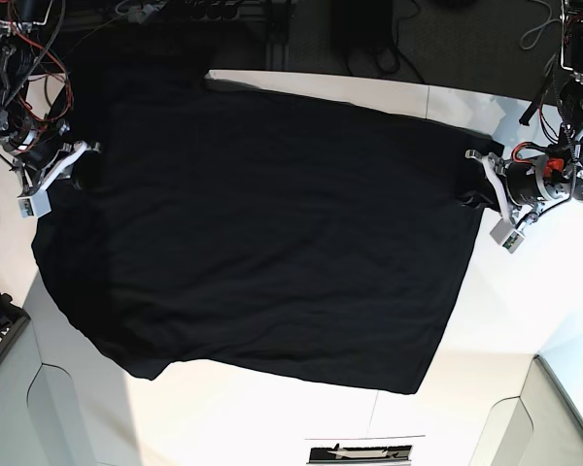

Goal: Layout the t-shirt on the table in an organized manner, then fold the t-shirt properly

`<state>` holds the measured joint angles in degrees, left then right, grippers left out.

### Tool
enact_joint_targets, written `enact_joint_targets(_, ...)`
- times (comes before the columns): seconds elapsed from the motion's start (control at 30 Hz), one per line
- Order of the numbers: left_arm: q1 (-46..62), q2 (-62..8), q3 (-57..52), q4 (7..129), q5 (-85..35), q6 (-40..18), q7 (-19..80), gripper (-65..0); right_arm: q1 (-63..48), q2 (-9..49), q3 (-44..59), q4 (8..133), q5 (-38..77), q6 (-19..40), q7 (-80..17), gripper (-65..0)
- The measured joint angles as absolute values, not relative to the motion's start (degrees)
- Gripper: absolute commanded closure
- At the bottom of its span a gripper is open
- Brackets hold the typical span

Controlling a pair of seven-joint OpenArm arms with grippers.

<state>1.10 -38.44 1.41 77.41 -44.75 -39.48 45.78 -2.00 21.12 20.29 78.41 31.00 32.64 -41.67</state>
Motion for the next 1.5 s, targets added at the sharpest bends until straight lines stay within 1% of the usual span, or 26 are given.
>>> enact_joint_targets(0.13, 1.10, -38.41, 1.41, 77.38, -48.21, -39.48, 47.94, -13.1, 2.48, 21.19, 20.40, 71.50, 29.15, 33.63, -38.72, 0.0)
enact_joint_targets(0.23, 1.15, -38.41, 1.41, 77.34, -52.25, -39.48, 50.85, -13.1, 7.27, 21.28, 20.53, 66.46, 28.51, 33.23, -38.74, 0.0)
enact_joint_targets(0.37, 1.13, -38.41, 1.41, 77.34, -54.02, -39.48, 51.03, -13.2, 12.75, 21.26, 20.53, 62.26, 27.40, 32.71, -39.72, 0.0)
enact_joint_targets(0.63, 1.13, -38.41, 1.41, 77.34, -54.43, -39.48, 51.03, -13.2, 18.96, 21.12, 20.49, 61.01, 24.01, 31.68, -42.52, 0.0)
enact_joint_targets(0.7, 1.13, -38.41, 1.41, 77.34, -54.81, -39.48, 50.94, -13.2, 19.77, 21.12, 20.49, 61.01, 24.23, 31.68, -42.46, 0.0)
enact_joint_targets(0.83, 1.26, -38.39, -1.06, 77.49, -54.78, -39.51, 48.90, -13.2, 19.46, 21.85, 20.49, 62.43, 28.49, 31.66, -42.35, 0.0)
enact_joint_targets(0.93, 1.26, -38.41, -4.71, 77.65, -54.96, -39.51, 50.33, -13.2, 17.45, 23.35, 21.82, 67.61, 31.07, 31.48, -44.66, 0.0)
enact_joint_targets(1.03, 2.09, -38.41, -7.40, 77.67, -56.60, -39.48, 52.21, -13.2, 13.61, 23.97, 25.12, 74.37, 31.20, 31.35, -46.26, 0.0)
enact_joint_targets(1.17, 3.86, -39.27, -8.12, 77.67, -59.35, -39.51, 54.15, -13.3, 6.59, 24.05, 29.02, 79.77, 34.20, 31.31, -48.80, 0.0)
enact_joint_targets(1.2, 4.56, -39.38, -8.12, 77.67, -59.48, -39.53, 53.98, -14.6, 4.40, 24.32, 30.11, 80.49, 35.44, 31.38, -49.01, 0.0)
enact_joint_targets(1.3, 7.31, -39.35, -8.21, 77.69, -59.46, -39.51, 54.02, -23.9, -2.28, 24.43, 35.33, 83.07, 38.22, 31.48, -49.08, 0.0)
enact_joint_targets(1.33, 8.23, -39.31, -8.19, 77.67, -59.42, -39.53, 54.22, -25.6, -4.38, 24.56, 37.65, 83.88, 38.92, 31.31, -49.39, 0.0)
enact_joint_targets(1.43, 10.28, -39.31, -8.69, 77.69, -59.88, -39.53, 53.80, -25.8, -9.93, 24.67, 44.42, 87.18, 41.98, 31.46, -51.72, 0.0)
enact_joint_targets(1.47, 10.90, -39.31, -9.32, 77.69, -60.29, -39.55, 53.80, -25.8, -11.60, 24.73, 46.30, 88.23, 42.96, 31.38, -52.21, -1.8)
enact_joint_targets(1.5, 11.68, -39.31, -10.31, 77.69, -60.82, -39.51, 54.00, -25.8, -13.34, 24.77, 47.77, 89.10, 44.18, 31.44, -53.08, -10.2)
